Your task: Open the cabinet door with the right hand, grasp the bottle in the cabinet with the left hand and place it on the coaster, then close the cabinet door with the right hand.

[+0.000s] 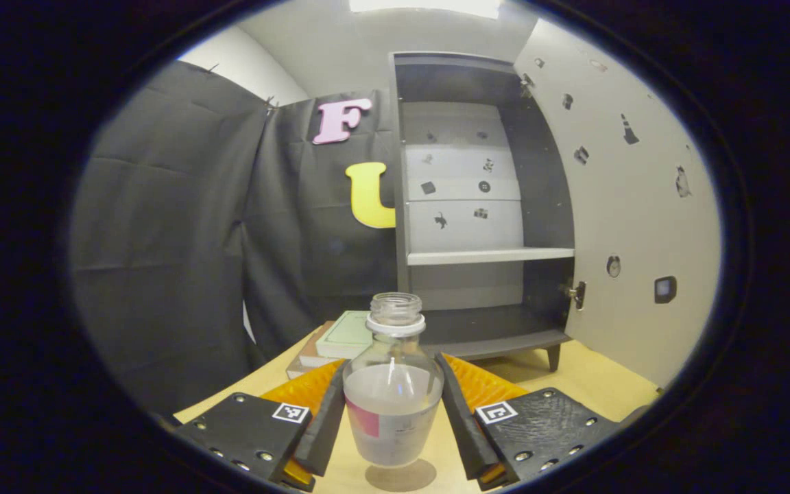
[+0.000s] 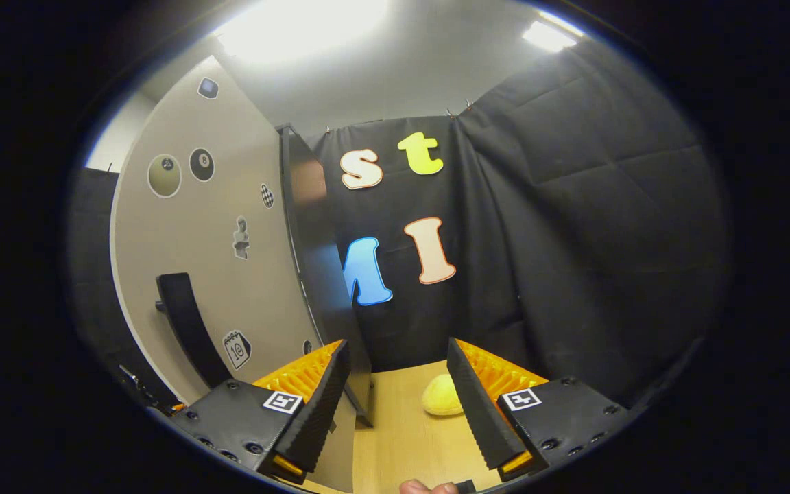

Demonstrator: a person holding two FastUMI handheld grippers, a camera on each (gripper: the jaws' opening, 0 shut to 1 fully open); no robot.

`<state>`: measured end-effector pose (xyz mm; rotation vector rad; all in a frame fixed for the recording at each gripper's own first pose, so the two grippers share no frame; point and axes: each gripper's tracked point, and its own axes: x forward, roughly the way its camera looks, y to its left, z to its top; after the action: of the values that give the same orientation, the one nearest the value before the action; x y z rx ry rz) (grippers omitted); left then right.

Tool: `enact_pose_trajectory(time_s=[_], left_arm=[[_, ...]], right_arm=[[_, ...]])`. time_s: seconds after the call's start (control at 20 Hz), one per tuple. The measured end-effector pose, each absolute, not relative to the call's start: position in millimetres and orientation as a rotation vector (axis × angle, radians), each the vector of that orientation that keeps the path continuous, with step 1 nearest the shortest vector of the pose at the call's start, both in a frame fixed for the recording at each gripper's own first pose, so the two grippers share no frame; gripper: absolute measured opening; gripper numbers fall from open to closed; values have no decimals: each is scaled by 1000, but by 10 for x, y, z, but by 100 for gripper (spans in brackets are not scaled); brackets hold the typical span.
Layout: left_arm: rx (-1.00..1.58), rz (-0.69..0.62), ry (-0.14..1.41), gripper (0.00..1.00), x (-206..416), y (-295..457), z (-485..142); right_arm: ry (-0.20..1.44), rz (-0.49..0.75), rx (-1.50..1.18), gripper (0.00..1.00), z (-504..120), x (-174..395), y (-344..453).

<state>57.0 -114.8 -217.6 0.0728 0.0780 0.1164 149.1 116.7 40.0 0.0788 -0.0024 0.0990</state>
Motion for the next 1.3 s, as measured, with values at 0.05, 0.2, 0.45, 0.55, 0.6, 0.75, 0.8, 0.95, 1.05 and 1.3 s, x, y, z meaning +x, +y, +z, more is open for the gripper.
enact_pose_trajectory(time_s=[0.05, 0.2, 0.45, 0.55, 0.6, 0.75, 0.8, 0.95, 1.05, 1.3], left_arm=[[65, 133, 85, 73, 551, -1150, -2329], [77, 156, 79, 73, 518, -1148, -2637], [92, 136, 127, 73, 597, -1157, -3123], [76, 117, 137, 72, 611, -1189, -3246], [85, 112, 146, 73, 594, -1188, -3312], [88, 108, 146, 76, 516, -1145, -3369], [74, 110, 147, 74, 479, -1126, -3367], [56, 95, 150, 74, 407, -1125, -3345], [69, 67, 158, 74, 444, -1171, -3355], [77, 54, 172, 76, 489, -1112, -3311]], right_arm=[[-12, 67, 75, 90, 397, 1495, 1064], [-22, 2, 120, 90, 389, 1550, 1008], [121, -45, 95, 90, 54, 1436, 952], [125, -41, 107, 90, 94, 1371, 999], [124, -43, 104, 90, 98, 1356, 1003], [153, -46, 113, 90, 22, 1389, 1035], [153, -43, 124, 90, 25, 1363, 1064], [159, -58, 125, 90, -11, 1342, 1062], [183, -64, 130, 90, -49, 1296, 1069], [170, -60, 142, 90, -37, 1283, 1107]])
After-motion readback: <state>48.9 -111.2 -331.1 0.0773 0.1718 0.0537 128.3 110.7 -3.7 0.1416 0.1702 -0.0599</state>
